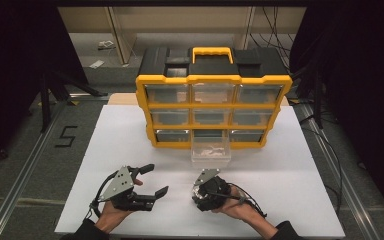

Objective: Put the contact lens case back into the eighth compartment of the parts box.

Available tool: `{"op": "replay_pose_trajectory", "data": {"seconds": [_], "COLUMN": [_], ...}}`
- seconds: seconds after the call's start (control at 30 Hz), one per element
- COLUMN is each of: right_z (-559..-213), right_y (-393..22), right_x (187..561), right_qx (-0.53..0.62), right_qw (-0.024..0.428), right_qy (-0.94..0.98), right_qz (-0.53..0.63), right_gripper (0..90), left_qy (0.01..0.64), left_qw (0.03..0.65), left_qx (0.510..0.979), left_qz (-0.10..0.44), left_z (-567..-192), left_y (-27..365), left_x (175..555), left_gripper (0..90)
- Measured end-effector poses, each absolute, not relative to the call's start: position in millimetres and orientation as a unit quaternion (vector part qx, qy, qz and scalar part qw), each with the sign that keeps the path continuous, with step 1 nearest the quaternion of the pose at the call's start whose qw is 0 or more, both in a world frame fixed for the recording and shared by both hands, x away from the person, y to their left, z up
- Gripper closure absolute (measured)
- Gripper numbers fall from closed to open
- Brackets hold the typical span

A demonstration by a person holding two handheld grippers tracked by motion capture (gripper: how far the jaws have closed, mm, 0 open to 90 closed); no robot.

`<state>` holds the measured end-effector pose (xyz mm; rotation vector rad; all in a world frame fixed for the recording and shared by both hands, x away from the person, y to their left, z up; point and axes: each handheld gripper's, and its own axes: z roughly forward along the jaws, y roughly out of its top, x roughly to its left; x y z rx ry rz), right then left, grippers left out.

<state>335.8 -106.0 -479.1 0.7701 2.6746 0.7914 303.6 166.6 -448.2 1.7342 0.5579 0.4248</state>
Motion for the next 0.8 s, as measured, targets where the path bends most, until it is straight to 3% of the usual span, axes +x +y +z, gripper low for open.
{"op": "replay_pose_trajectory", "data": {"seconds": [0.23,0.8], "right_z": [-479,-467], "right_y": [-107,-110], "right_x": [338,336], "right_qx": [0.265,0.261], "right_qw": [0.104,0.108], "right_qy": [0.919,0.912], "right_qz": [0.274,0.298], "right_gripper": [49.0,49.6], "left_qy": [0.24,0.238], "left_qw": [0.595,0.597], "left_qx": [0.745,0.744], "left_qz": [0.184,0.183], "left_z": [-448,-448], "left_y": [167,167], "left_x": [303,303], "left_gripper": [18.0,18.1]}}
